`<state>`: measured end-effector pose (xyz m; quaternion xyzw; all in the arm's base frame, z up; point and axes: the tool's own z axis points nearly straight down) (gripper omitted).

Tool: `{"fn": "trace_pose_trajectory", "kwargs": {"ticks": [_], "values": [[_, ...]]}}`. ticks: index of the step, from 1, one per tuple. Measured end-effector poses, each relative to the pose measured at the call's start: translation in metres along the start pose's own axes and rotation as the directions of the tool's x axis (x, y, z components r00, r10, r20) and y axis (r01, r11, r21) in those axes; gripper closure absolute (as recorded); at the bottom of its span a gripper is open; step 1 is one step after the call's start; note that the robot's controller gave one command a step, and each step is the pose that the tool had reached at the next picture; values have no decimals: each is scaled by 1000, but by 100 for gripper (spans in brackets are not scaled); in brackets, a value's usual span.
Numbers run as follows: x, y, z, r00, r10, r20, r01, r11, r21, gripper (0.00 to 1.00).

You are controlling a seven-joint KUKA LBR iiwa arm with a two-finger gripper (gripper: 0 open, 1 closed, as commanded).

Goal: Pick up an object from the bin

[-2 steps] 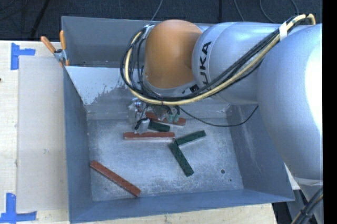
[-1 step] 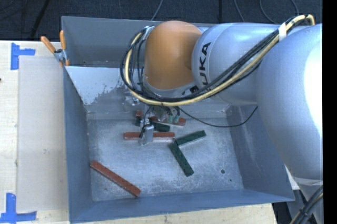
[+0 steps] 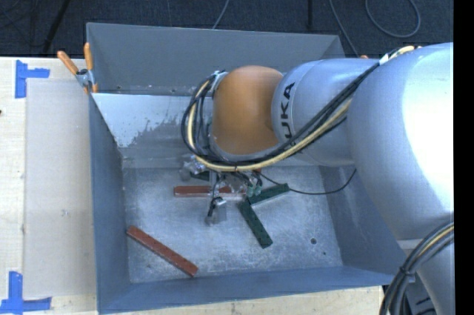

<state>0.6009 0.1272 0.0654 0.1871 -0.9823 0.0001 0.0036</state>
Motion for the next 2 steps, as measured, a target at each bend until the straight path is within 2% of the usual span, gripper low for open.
{"fn": "trace_pose_trajectory", "kwargs": {"ticks": [1,2], "values": [[-2,0,-4,1000,1,7,-1,1000,0,100],[15,61,-20,1000,12,5,-11,1000,-3,100]]}}
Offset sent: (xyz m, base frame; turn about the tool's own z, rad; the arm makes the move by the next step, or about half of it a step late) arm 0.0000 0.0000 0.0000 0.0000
